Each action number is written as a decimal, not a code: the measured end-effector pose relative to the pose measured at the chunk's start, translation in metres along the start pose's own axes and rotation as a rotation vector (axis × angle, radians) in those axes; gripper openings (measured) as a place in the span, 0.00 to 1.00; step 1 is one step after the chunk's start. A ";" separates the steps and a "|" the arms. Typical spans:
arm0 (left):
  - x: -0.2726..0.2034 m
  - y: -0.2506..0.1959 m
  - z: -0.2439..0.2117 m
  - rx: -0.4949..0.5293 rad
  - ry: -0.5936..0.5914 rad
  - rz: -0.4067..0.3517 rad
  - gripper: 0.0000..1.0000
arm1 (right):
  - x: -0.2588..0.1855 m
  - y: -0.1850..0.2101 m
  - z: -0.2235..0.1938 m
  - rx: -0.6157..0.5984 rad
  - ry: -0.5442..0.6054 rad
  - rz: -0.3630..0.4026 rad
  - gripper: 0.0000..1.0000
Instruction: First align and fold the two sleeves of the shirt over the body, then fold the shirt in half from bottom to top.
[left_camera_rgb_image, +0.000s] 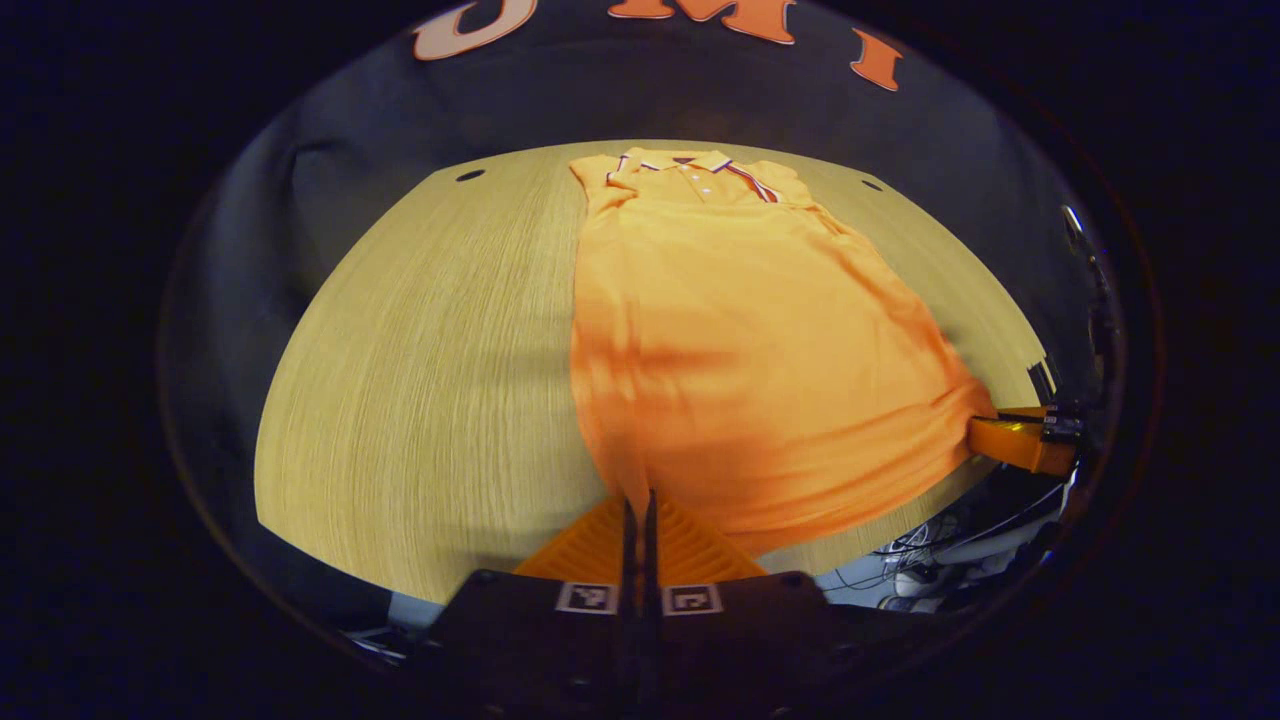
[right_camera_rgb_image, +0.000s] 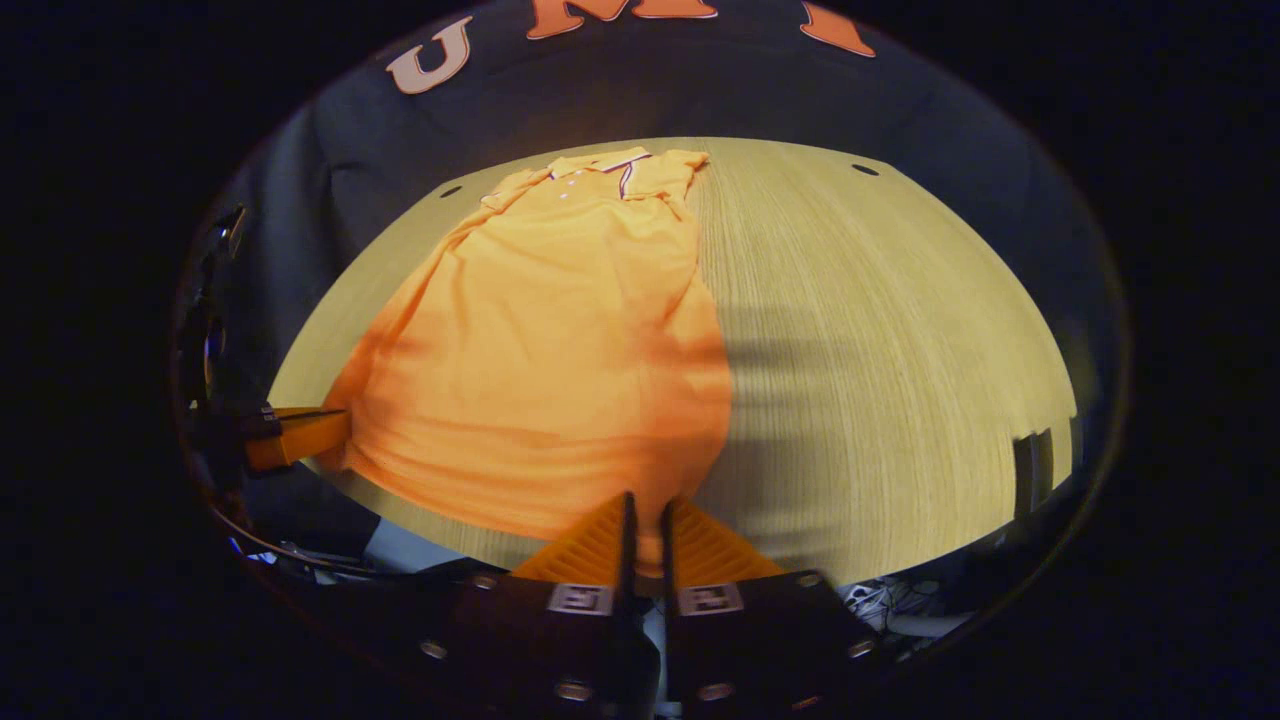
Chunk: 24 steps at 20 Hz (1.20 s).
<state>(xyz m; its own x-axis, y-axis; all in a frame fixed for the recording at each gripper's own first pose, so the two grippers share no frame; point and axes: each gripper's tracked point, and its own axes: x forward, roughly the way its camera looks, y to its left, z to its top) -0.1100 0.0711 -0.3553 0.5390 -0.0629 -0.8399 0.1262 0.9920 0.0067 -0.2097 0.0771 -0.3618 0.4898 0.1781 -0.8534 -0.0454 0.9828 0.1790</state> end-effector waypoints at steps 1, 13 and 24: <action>0.001 -0.005 0.003 -0.001 -0.005 -0.025 0.01 | -0.004 0.009 0.000 0.034 -0.012 0.045 0.05; -0.043 0.008 0.110 -0.052 -0.257 -0.004 0.01 | -0.036 0.036 0.101 0.106 -0.255 0.230 0.05; -0.027 0.010 0.256 -0.018 -0.384 -0.061 0.01 | -0.033 0.038 0.233 0.161 -0.392 0.253 0.05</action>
<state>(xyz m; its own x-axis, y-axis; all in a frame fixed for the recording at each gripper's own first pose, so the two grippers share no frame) 0.0904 0.0549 -0.1939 0.8039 -0.1547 -0.5744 0.1549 0.9867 -0.0490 -0.0243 0.0974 -0.2131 0.7731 0.3481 -0.5302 -0.0853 0.8854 0.4569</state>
